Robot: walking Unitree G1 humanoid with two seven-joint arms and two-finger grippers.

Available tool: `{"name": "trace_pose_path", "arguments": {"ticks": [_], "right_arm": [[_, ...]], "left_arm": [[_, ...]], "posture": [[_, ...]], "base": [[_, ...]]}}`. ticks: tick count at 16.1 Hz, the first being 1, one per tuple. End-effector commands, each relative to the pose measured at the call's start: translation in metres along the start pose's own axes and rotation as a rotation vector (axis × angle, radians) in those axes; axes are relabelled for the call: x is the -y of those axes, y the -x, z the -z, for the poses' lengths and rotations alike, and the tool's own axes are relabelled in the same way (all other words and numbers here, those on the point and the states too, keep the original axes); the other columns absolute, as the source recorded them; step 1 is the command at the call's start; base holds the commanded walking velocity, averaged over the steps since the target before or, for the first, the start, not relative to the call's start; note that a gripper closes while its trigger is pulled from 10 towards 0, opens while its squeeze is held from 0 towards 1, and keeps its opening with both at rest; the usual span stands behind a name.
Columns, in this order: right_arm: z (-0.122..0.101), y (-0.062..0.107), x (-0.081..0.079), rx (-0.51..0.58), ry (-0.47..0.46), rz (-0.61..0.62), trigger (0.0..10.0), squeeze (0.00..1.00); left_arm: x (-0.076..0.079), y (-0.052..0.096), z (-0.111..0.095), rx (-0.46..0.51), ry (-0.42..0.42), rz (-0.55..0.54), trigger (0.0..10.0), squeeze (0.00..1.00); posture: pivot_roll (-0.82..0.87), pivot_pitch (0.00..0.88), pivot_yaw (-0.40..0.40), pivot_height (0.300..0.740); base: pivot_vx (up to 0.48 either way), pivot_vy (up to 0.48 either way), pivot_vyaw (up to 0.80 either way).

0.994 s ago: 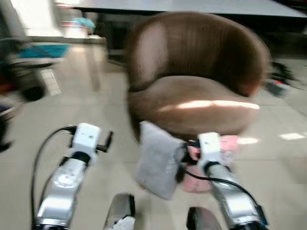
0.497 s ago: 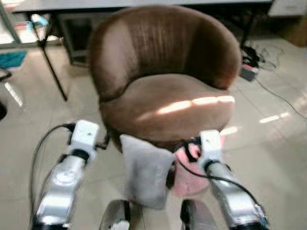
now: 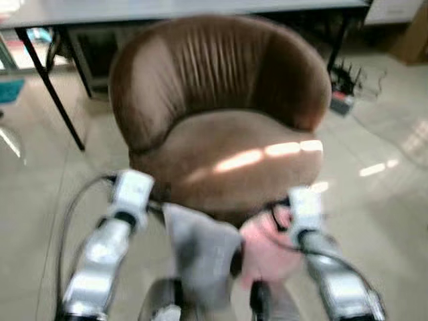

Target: Move the pillow to the sofa from floor

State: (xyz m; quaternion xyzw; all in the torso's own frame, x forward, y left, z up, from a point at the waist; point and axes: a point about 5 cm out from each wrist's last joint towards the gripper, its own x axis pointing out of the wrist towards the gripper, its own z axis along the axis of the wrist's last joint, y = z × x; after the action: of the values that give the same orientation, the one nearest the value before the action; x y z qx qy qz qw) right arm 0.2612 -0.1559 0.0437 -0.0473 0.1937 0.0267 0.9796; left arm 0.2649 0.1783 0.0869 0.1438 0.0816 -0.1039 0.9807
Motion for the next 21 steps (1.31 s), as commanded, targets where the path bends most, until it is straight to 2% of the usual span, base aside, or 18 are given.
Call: {"name": "trace_pose_path", "arguments": {"ticks": [1,3,8,12,15,16,17,18,20,21], "right_arm": [[-0.006,-0.001,-0.011,0.021,-0.012,-0.032,10.0,0.0],[-0.006,-0.001,-0.011,0.015,-0.012,-0.037,10.0,0.0],[-0.003,-0.002,-0.015,0.006,-0.004,-0.069,10.0,0.0],[0.005,-0.005,-0.022,-0.018,0.003,-0.115,10.0,0.0],[0.015,-0.014,-0.033,-0.054,0.009,-0.189,10.0,0.0],[0.019,-0.02,-0.036,-0.087,-0.032,-0.201,10.0,0.0],[0.021,-0.024,-0.039,-0.103,-0.064,-0.213,10.0,0.18],[0.021,-0.031,-0.044,-0.129,-0.135,-0.239,10.0,1.0],[0.015,-0.041,-0.054,-0.155,-0.226,-0.287,10.0,1.0],[0.012,-0.046,-0.06,-0.165,-0.264,-0.298,10.0,1.0]], "left_arm": [[-0.01,0.002,0.0,-0.002,-0.015,-0.027,10.0,0.0],[-0.011,0.002,0.0,-0.007,-0.022,-0.04,10.0,0.0],[-0.01,0.001,0.001,-0.006,-0.057,-0.042,10.0,0.0],[-0.014,0.004,0.0,-0.004,-0.09,-0.041,10.0,0.0],[-0.007,0.009,0.008,-0.034,-0.079,0.052,10.0,0.0],[-0.004,0.009,0.014,-0.051,-0.081,0.08,10.0,0.0],[-0.003,0.009,0.016,-0.057,-0.085,0.089,10.0,0.0],[-0.006,0.003,0.014,-0.059,-0.093,0.087,10.0,0.0],[-0.015,0.0,-0.001,-0.028,-0.088,0.119,10.0,0.0],[-0.023,0.008,-0.008,-0.016,-0.075,0.169,10.0,0.0]], "posture": [[0.06,0.012,-0.009,0.615],[0.06,0.012,-0.009,0.615],[0.07,0.0,-0.015,0.567],[0.1,0.0,-0.014,0.567],[0.11,0.037,0.005,0.567],[0.1,0.059,0.003,0.567],[0.11,0.064,0.001,0.567],[0.13,0.097,-0.01,0.567],[0.17,0.149,-0.016,0.567],[0.22,0.198,-0.013,0.567]], "base": [[0.349,0.0,0.0],[0.159,0.0,0.0],[0.0,0.0,0.0],[0.0,0.0,0.0],[0.0,0.0,0.0],[0.0,0.0,0.0],[0.0,0.0,0.0],[0.0,0.0,0.0],[0.0,0.0,0.0],[0.0,0.0,0.0]]}}
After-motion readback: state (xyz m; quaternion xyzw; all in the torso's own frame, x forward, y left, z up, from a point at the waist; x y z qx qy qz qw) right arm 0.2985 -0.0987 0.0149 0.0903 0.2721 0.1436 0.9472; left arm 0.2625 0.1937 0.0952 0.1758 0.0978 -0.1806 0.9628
